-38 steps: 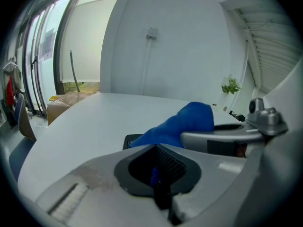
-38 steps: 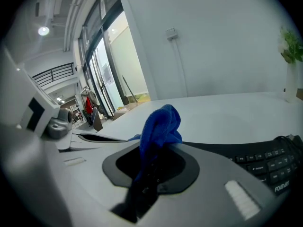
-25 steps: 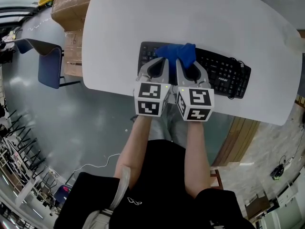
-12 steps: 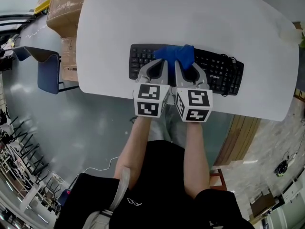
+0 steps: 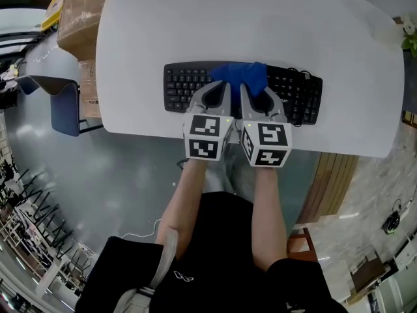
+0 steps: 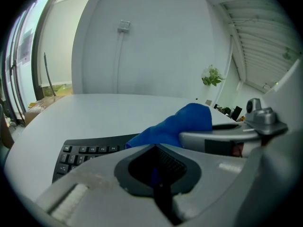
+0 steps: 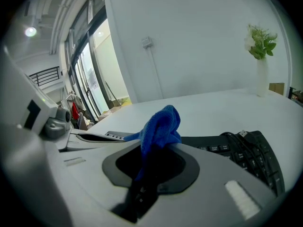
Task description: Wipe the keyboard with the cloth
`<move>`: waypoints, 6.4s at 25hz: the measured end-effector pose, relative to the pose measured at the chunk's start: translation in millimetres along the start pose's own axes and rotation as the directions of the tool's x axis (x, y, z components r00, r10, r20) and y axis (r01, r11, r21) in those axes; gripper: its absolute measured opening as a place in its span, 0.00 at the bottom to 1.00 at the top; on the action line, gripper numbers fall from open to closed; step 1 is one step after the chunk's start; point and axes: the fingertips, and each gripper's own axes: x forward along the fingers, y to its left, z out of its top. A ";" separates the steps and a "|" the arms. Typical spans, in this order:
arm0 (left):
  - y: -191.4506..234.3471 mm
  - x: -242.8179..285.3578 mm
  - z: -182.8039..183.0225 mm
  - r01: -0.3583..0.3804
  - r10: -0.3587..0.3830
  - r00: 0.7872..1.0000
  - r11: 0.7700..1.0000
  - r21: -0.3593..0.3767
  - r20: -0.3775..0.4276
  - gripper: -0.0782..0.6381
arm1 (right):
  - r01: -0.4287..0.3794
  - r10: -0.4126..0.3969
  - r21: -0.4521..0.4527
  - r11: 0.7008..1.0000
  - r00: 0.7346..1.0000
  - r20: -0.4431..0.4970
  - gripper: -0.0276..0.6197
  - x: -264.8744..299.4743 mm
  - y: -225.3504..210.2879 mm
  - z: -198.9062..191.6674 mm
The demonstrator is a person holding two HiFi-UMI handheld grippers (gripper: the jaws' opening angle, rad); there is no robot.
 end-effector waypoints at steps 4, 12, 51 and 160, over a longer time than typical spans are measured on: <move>-14.1 5.6 -0.9 0.017 -0.017 1.000 1.000 0.013 -0.011 0.11 | 0.016 -0.016 0.011 1.000 1.000 0.004 0.16 -7.8 -13.5 -1.0; -42.6 15.6 2.8 0.057 -0.057 0.998 0.998 0.035 -0.017 0.11 | 0.054 -0.054 0.026 0.998 0.998 0.010 0.16 -24.1 -39.5 -2.6; -216.5 53.0 13.8 0.354 -0.350 0.935 0.929 0.105 -0.059 0.11 | 0.363 -0.371 0.118 0.925 0.926 0.066 0.16 -130.0 -184.9 0.0; -204.5 30.2 -13.5 0.320 -0.311 0.945 0.941 0.105 -0.100 0.11 | 0.336 -0.366 0.286 0.897 0.929 0.059 0.16 -166.5 -176.3 -39.6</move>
